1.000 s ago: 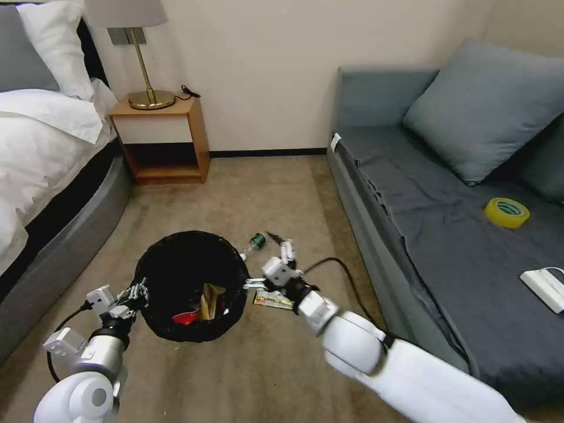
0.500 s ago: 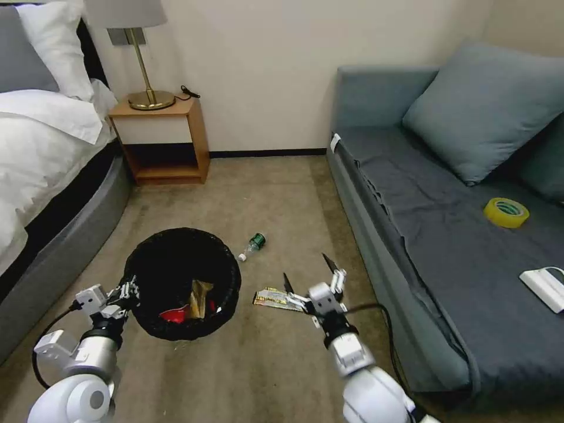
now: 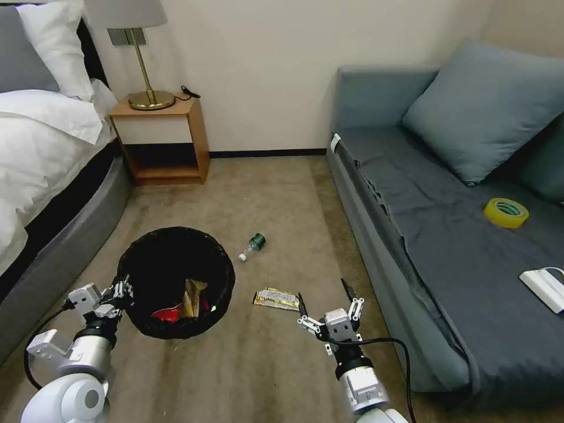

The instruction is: Pick up the trash bin, then pick up the garbage on the floor and place it into the trash bin.

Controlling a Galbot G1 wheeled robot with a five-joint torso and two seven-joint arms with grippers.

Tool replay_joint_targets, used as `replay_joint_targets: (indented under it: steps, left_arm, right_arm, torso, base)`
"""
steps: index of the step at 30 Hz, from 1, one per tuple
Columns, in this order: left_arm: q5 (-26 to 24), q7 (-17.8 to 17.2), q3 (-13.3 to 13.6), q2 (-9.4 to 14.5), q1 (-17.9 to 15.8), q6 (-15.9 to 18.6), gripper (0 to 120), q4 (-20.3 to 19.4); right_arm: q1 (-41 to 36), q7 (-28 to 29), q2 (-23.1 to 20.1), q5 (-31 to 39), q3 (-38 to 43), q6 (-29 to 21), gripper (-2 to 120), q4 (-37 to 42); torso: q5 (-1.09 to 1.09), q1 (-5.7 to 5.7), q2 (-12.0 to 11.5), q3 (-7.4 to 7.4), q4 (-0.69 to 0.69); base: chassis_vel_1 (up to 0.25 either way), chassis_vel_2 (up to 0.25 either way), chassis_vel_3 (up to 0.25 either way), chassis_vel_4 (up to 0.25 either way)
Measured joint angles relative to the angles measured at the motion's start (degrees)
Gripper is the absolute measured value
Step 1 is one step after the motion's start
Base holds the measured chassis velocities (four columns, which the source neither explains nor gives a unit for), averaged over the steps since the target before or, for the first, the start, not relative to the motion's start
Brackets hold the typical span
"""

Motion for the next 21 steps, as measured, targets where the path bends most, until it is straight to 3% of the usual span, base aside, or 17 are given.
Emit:
replay_joint_targets:
  steps: [21]
  left_arm:
    - [-2.05,-0.30,0.02,1.20,0.26,0.50,6,-0.54]
  right_arm:
    - [-1.12,-0.45,1.12,3.24,0.74,1.19,100,0.67]
  torso:
    - [0.00,0.00,0.00,0.00,0.00]
  base:
    - [0.000,0.000,0.000,0.000]
